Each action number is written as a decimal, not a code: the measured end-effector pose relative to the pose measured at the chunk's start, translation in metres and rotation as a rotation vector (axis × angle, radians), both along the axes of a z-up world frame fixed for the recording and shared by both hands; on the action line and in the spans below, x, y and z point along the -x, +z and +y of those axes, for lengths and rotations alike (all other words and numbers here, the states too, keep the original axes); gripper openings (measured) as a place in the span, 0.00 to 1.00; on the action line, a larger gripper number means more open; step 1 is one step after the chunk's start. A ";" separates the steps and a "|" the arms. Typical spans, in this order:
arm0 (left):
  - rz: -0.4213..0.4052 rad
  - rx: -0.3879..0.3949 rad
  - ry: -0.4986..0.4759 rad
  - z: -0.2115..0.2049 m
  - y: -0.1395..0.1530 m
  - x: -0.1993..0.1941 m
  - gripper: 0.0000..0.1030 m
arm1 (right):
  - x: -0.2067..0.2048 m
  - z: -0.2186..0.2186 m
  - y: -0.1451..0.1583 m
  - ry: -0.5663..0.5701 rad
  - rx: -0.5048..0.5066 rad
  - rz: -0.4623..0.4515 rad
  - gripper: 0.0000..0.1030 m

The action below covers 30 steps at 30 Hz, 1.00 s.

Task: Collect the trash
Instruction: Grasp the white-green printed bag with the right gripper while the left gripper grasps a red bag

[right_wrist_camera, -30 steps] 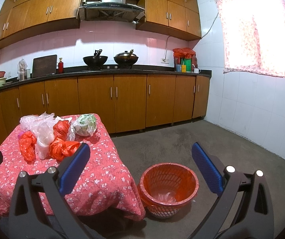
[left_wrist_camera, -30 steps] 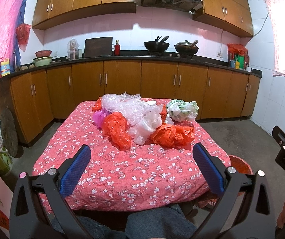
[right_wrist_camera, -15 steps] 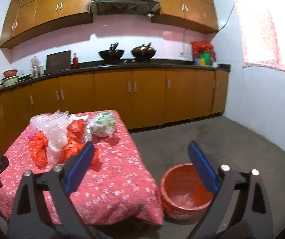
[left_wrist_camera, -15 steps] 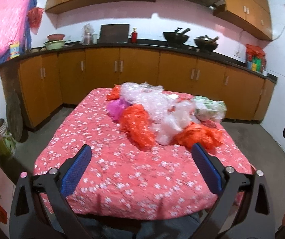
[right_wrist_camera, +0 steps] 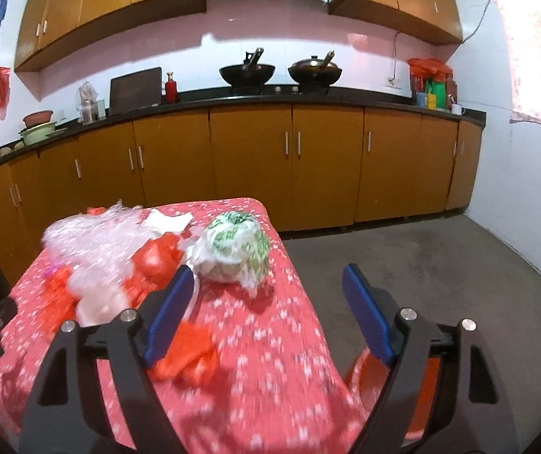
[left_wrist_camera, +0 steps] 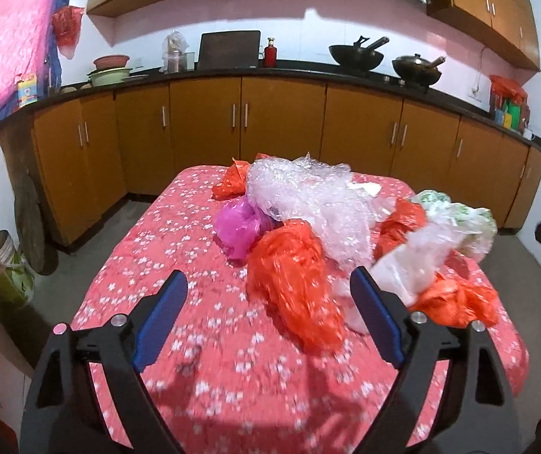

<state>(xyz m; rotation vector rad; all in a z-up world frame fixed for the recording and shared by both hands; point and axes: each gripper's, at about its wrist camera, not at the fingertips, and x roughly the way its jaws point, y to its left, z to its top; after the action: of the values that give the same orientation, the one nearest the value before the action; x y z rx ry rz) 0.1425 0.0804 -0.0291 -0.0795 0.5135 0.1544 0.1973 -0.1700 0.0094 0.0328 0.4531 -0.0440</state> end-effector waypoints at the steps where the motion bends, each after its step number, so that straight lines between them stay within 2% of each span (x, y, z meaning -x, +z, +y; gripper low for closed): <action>1: 0.001 0.003 -0.001 0.001 -0.001 -0.005 0.85 | -0.011 -0.001 -0.002 -0.001 -0.004 0.010 0.77; 6: 0.031 0.023 -0.001 0.006 -0.008 -0.031 0.85 | -0.075 -0.002 -0.015 0.018 -0.023 0.080 0.77; 15: 0.089 0.034 -0.010 0.011 -0.022 -0.055 0.85 | -0.137 0.005 -0.048 0.055 -0.001 0.197 0.77; 17: 0.099 0.032 -0.011 0.012 -0.025 -0.058 0.85 | -0.141 0.007 -0.054 0.065 0.016 0.205 0.68; 19: 0.108 0.028 -0.015 0.011 -0.027 -0.060 0.83 | -0.144 0.011 -0.059 0.090 0.017 0.221 0.44; 22: 0.116 0.023 -0.022 0.010 -0.029 -0.063 0.78 | -0.143 0.016 -0.063 0.112 0.020 0.219 0.29; 24: 0.118 0.022 -0.029 0.009 -0.030 -0.064 0.75 | -0.138 0.020 -0.063 0.120 0.033 0.201 0.22; 26: 0.124 0.022 -0.037 0.008 -0.032 -0.067 0.71 | -0.137 0.022 -0.064 0.123 0.039 0.193 0.21; 29: 0.137 0.027 -0.044 0.007 -0.035 -0.072 0.60 | -0.135 0.024 -0.064 0.121 0.035 0.191 0.20; 30: 0.144 0.035 -0.049 0.008 -0.036 -0.073 0.53 | -0.135 0.024 -0.064 0.119 0.031 0.192 0.20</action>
<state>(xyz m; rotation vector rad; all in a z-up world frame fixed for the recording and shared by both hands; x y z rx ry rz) 0.2155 0.0880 -0.0656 -0.0900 0.6614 0.1033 0.3324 -0.1455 -0.0543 -0.0288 0.6450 0.0637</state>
